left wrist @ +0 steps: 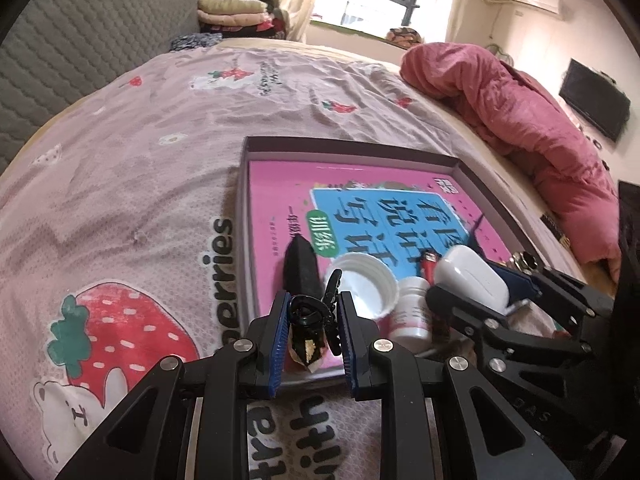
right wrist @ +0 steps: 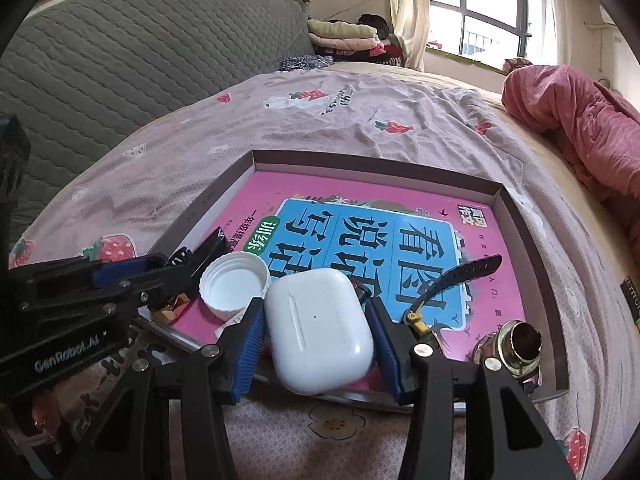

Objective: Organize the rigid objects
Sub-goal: 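Open the right gripper to drop the earbud case in the tray while the left releases the clip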

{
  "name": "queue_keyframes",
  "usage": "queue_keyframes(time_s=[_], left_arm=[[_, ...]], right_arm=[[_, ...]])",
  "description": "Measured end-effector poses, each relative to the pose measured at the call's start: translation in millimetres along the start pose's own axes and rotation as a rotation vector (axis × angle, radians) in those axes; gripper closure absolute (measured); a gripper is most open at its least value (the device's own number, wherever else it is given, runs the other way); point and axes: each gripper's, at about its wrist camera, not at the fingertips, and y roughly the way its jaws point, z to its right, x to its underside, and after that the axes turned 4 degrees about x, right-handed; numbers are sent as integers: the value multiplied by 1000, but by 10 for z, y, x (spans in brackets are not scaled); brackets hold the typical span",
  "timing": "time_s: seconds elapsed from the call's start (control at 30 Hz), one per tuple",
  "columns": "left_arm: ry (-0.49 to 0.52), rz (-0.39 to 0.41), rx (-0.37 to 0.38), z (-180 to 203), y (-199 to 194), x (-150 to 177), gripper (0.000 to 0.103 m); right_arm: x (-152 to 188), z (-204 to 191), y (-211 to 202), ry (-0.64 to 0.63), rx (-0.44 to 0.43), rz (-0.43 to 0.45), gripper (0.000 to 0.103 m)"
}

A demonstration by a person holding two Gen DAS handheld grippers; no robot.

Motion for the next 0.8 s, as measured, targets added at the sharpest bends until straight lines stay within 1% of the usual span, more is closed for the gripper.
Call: queue_keyframes(time_s=[0.23,0.3,0.5,0.6,0.8], left_arm=[[60,-8,40,163,-19,50,79],[74,-10,36,200,-1,60,79],[57,-17,52,173,17,64,80],[59,-38,35,160,71,69,79],[48,-42,39,153,98,72,79]], right_arm=[[-14,19,19,13,1,-12,52],[-15,21,23,14,3,-13,52],[-15,25,36,18,-3,-18,52],[-17,29,36,22,-5,-21,52],[-20,21,47,11,10,-29,52]])
